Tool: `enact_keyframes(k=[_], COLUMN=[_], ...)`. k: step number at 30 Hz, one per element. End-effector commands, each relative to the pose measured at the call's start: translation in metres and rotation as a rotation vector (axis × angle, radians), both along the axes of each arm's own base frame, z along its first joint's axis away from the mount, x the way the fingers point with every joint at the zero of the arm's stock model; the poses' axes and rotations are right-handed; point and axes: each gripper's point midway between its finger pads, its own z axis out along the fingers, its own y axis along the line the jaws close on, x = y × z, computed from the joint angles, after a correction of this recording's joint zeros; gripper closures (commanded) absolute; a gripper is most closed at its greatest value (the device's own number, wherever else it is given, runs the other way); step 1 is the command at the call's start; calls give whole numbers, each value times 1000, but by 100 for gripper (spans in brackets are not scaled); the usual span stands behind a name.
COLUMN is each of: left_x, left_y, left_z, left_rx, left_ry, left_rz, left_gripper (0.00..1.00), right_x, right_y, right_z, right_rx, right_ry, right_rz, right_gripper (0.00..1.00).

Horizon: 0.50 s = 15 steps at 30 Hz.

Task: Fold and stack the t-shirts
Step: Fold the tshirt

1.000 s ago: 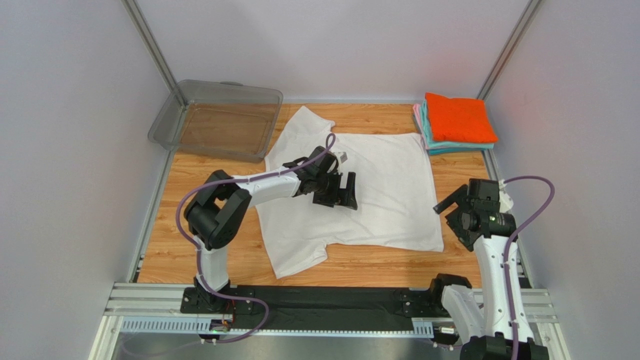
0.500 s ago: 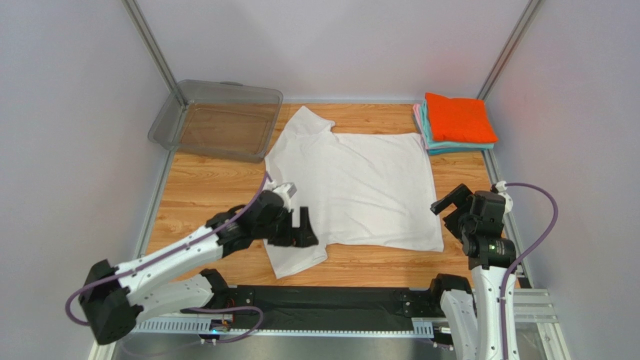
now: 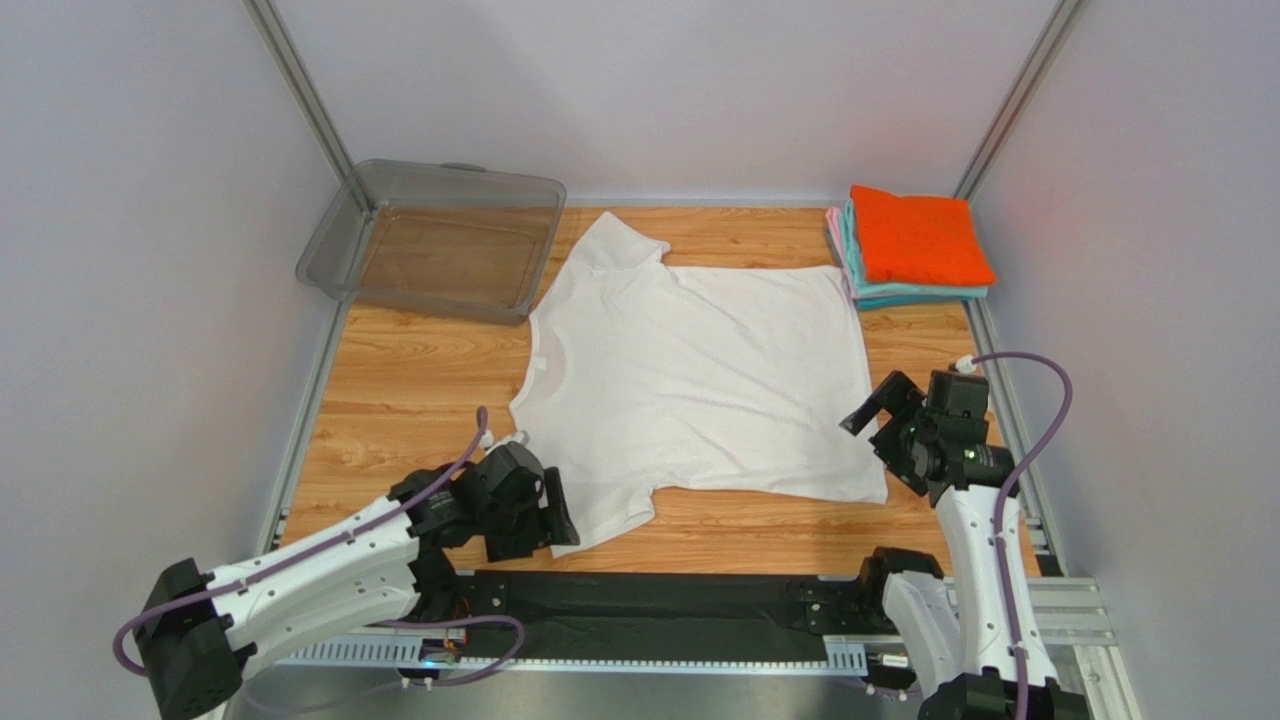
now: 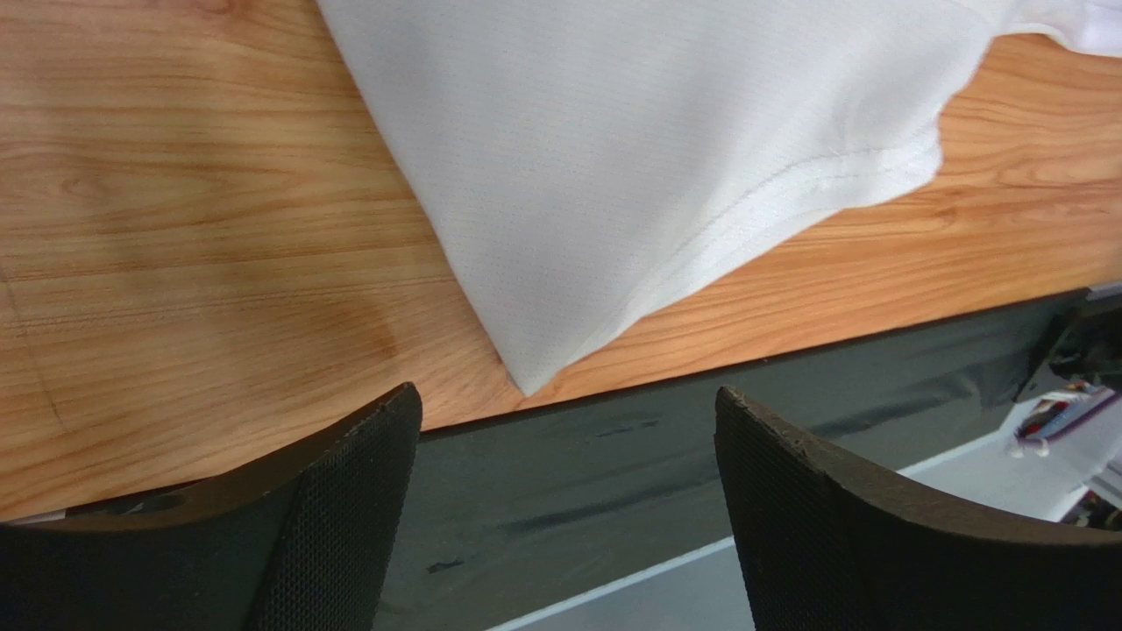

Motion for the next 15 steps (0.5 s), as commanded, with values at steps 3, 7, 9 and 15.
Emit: enact_keyframes(k=[3, 7, 9, 15], left_x=[-5, -8, -10, -4], left_y=[0, -7, -11, -17], left_z=[-9, -16, -21, -22], left_rx=[52, 20, -7, -36], left_ry=[71, 83, 89, 60], left_rz=[14, -7, -8, -15], left_gripper=[26, 39, 49, 67], right_x=[6, -4, -9, -16], right_y=[0, -7, -8, -5], right_z=[2, -6, -14, -22], right_rx=[5, 20, 35, 61], right_ry=[-31, -21, -19, -3], right_rz=[-15, -142, -190, -210], right_gripper=[0, 0, 0, 1])
